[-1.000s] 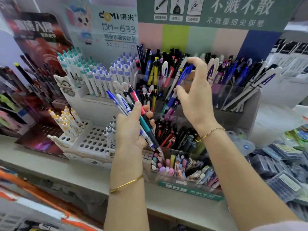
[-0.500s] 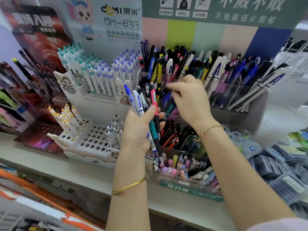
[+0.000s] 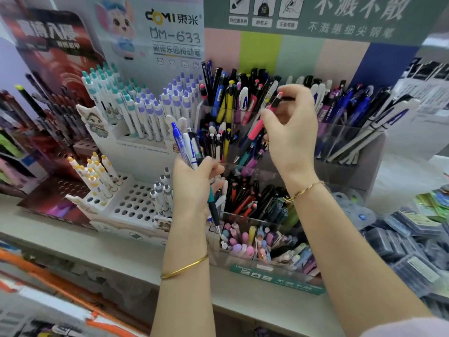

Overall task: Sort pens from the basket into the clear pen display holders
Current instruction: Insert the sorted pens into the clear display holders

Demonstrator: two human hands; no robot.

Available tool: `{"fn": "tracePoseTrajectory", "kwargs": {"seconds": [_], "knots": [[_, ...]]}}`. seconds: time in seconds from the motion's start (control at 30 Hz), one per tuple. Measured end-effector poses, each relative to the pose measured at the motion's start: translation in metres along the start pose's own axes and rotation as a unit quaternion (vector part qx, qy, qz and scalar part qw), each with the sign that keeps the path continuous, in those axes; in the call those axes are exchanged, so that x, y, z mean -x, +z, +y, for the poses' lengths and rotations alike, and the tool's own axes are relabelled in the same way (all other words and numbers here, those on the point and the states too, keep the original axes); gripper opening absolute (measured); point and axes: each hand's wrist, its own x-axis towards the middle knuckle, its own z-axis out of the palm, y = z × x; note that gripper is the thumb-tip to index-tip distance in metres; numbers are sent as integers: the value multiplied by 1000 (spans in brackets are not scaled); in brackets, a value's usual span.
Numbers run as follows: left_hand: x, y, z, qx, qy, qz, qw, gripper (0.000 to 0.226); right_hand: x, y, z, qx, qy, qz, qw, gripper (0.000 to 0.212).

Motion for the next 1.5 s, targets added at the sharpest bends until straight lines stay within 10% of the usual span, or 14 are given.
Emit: {"fn": "tracePoseTrajectory", "kwargs": {"seconds": [0.33,0.53,0.73,0.97,1.5], "knots": [[6,3,3,17,-4,-44,999,29,14,16,27,219,-145,-57,963,10],[7,4,3,5,-8,-69,998,17,12,7,16,108,-98,-7,989,28],[9,10,0,0,-8,-127,992,18,11,6,1,64,42,-213,974,38],[0,7,-4,-35,19,7,999,4,6,1,4,-44,7,28,999,20],[-1,10,-2,-12,-9,-55,998,15,6,11,23,302,-77,-89,946,27]]}}
